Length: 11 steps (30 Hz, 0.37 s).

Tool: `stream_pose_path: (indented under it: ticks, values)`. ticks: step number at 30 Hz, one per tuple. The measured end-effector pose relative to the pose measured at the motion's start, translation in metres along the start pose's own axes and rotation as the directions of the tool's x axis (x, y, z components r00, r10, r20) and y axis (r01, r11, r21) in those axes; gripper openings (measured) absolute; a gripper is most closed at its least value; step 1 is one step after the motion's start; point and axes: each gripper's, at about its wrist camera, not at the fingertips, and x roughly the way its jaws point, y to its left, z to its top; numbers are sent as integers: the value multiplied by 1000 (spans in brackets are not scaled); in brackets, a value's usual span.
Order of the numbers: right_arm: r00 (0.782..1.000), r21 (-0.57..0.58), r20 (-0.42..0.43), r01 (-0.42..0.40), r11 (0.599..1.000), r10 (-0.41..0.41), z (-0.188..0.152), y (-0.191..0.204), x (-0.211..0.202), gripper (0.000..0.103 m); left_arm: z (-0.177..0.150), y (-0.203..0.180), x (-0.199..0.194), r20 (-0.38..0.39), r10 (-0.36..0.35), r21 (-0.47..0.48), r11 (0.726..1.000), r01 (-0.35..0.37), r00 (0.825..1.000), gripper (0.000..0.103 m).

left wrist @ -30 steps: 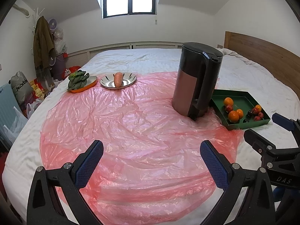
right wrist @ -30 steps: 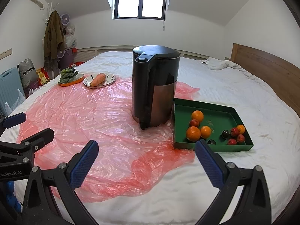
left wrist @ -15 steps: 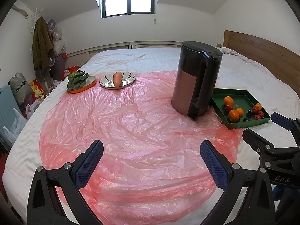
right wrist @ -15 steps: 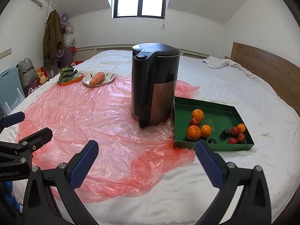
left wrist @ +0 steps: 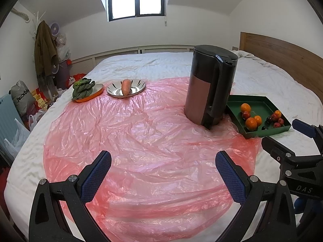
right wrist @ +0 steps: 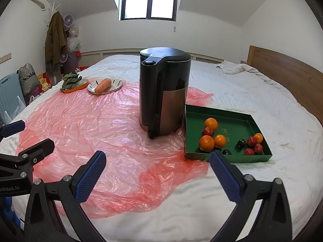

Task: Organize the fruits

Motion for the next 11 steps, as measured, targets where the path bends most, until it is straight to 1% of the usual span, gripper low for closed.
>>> stream_pose_path:
  ticks: [11]
  values:
    - [1000,1,0,0,1000,0,0,-1,0,103,-1,2,-1,2,9,0,1000,-9,1000,101]
